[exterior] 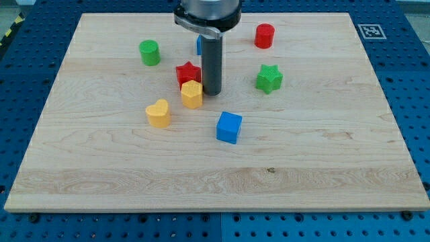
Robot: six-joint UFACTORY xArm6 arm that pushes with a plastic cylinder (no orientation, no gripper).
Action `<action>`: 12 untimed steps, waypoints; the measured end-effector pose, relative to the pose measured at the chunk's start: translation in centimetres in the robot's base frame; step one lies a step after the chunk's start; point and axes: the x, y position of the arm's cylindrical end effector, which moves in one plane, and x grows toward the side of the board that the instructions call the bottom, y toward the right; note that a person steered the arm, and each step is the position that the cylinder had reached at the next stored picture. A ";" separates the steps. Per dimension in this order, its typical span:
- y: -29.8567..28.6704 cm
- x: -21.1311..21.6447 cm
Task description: Push the red star along with hexagon towards the heart
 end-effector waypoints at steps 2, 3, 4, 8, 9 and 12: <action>3.5 -3.2; 1.6 -5.0; -0.1 -5.0; -4.9 -4.1; -3.4 -2.7; -3.2 0.0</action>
